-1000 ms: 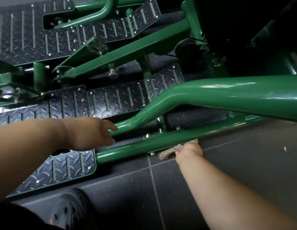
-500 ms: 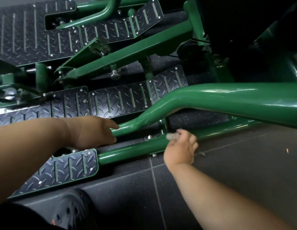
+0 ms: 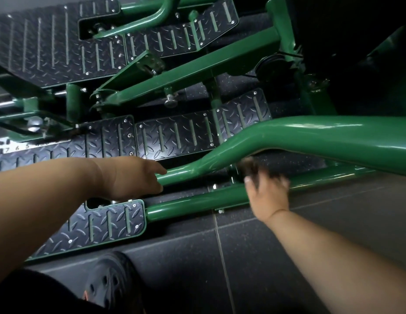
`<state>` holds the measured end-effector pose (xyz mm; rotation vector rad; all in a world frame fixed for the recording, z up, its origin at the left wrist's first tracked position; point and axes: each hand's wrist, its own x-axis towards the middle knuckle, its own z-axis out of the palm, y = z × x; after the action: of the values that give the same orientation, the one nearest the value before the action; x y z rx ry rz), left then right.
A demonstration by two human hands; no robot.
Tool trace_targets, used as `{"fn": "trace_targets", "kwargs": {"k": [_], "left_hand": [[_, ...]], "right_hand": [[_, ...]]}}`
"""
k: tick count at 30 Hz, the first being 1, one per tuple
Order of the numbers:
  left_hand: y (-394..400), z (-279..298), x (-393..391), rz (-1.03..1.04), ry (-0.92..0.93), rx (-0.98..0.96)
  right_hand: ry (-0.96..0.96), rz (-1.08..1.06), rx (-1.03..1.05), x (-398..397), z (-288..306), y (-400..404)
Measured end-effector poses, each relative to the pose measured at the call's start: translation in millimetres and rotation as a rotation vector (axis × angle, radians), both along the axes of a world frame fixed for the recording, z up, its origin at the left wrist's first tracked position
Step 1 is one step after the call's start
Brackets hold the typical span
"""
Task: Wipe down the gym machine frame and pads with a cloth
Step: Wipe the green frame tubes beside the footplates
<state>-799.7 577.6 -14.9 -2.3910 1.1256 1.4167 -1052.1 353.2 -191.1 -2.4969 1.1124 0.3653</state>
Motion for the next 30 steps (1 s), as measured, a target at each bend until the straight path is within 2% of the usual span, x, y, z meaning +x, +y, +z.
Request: {"fn": "trace_targets", "kwargs": {"k": [3,7,9,11,14,17,21,24,30], "left_hand": [[-0.5,2.6,0.0,-0.02,-0.045,-0.067],[4.1,-2.2,6.8,-0.028,0.002,0.015],[6.9,-3.6,9.2,0.023,0.025,0.056],[7.4,-3.2,7.6,0.008,-0.006,0.016],[3.4,0.8,2.5,-0.02,-0.039,-0.075],[-0.1,-1.8,7.9,-0.021,0.008,-0.018],[-10.8,0.9,12.1,-0.027,-0.001,-0.03],[-18.2,6.7,8.9,-0.014,-0.01,-0.072],[-49.2,42.1,-18.1,0.047,0.053,-0.351]], "right_hand": [[-0.045,0.291,0.07,19.0,1.6,58.9],[-0.166,0.611,0.174,33.8,-12.7,116.7],[-0.169,0.792,0.208,31.8,-17.1,118.1],[-0.147,0.872,0.184,26.0,-16.4,96.1],[-0.051,0.712,0.169,13.7,-5.3,41.7],[0.062,0.543,0.124,-2.5,7.7,-11.0],[0.158,0.51,0.015,-33.1,10.8,-61.6],[0.213,0.405,-0.054,-49.7,17.0,-87.2],[0.279,0.346,-0.038,-45.9,26.0,-94.7]]}}
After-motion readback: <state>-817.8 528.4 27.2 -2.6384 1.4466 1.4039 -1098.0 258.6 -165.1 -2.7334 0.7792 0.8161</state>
